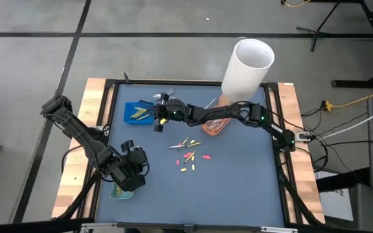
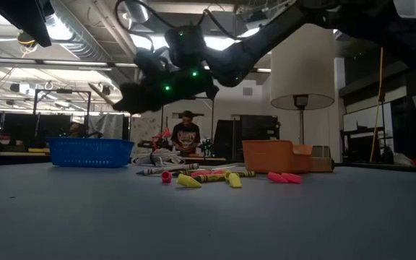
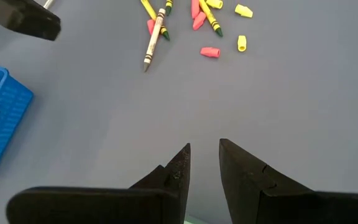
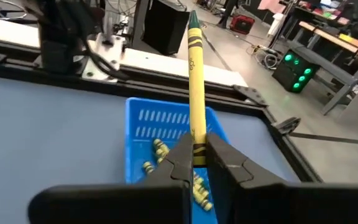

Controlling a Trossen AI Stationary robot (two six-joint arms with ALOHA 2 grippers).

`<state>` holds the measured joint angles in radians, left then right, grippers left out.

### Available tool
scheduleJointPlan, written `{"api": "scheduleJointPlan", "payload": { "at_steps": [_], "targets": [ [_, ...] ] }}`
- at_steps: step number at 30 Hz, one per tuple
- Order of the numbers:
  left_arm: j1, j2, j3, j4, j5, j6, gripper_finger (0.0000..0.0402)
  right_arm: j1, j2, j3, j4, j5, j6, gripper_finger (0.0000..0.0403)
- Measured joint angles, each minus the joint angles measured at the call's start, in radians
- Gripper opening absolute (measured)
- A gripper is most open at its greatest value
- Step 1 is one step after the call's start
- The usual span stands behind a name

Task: Sort crayons
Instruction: Put the green crayon into the blue bin, then put the gray crayon into the orange bin

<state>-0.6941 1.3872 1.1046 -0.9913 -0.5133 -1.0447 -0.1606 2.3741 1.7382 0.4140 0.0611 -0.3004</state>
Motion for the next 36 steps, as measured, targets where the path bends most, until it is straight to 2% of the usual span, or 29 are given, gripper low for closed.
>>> {"api": "scheduleJointPlan", "payload": {
  "at_steps": [19, 22, 31, 36],
  "targets": [
    [0.0, 0.0, 0.0, 0.0, 0.0, 0.0, 0.0069, -0.019, 0.0, 0.001, -0.045, -0.009, 0.003, 0.003],
    [0.0, 0.0, 0.0, 0.0, 0.001, 0.0, 0.0069, -0.019, 0.0, 0.001, -0.048, -0.009, 0.003, 0.0049],
    [0.0, 0.0, 0.0, 0.0, -0.006, 0.0, 0.0069, -0.019, 0.0, 0.001, -0.051, -0.009, 0.003, 0.0147],
    [0.0, 0.0, 0.0, 0.002, -0.105, 0.0, 0.0069, -0.016, -0.001, 0.0, -0.094, -0.009, 0.004, 0.0165]
  ]
}}
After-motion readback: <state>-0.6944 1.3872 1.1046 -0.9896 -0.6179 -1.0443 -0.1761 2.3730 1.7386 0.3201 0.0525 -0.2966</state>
